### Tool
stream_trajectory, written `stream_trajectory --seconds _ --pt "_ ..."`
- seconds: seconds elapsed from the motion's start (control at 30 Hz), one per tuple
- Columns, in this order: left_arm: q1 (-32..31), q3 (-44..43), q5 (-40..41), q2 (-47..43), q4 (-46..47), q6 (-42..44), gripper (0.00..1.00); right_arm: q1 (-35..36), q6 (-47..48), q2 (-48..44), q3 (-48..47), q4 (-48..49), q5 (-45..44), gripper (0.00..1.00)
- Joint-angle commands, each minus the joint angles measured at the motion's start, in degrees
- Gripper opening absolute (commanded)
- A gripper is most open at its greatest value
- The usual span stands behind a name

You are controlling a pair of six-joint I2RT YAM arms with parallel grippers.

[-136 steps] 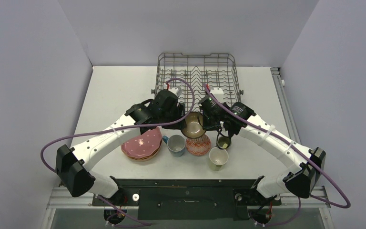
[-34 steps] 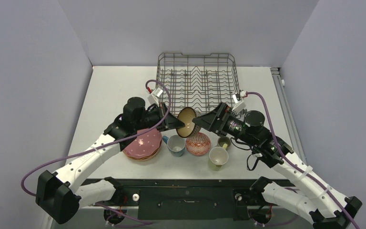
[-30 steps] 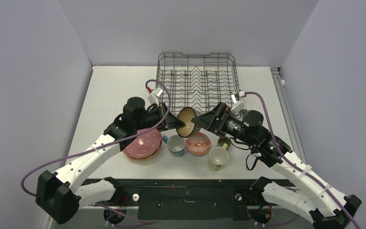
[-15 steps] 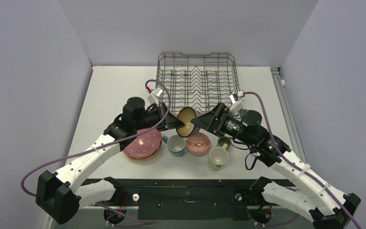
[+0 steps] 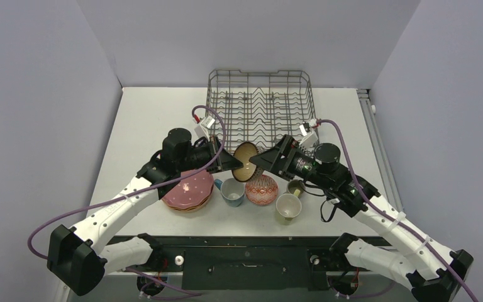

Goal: Load the mixed dishes into the dish rack
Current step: Turn the bowl upside down on the dish rack.

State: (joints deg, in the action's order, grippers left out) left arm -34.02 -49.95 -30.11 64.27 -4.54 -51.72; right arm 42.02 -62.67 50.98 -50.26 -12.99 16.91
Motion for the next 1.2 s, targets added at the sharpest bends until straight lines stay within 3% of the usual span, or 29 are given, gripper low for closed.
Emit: stream_trajectory --seconds 0.0,0.83,1.07,1.17 --pt "0.27 -2.97 -0.22 -1.0 4.62 0.5 0.0 0.4 0.1 0.51 -3.08 1.26 -0.93 0.8" --pt "0.25 -4.55 1.09 -0.04 0.6 2.37 0.0 2.36 0.69 2.88 -5.12 -1.19 -3.01 0.67" --pt "0.18 -5.17 1.34 0.26 -0.53 2.98 0.0 2.61 0.89 3.69 -5.86 -1.39 -3.11 0.46" --pt "0.18 -5.24 1.11 0.52 -0.72 3.03 0.0 2.65 0.84 3.85 -5.98 -1.4 -3.29 0.26"
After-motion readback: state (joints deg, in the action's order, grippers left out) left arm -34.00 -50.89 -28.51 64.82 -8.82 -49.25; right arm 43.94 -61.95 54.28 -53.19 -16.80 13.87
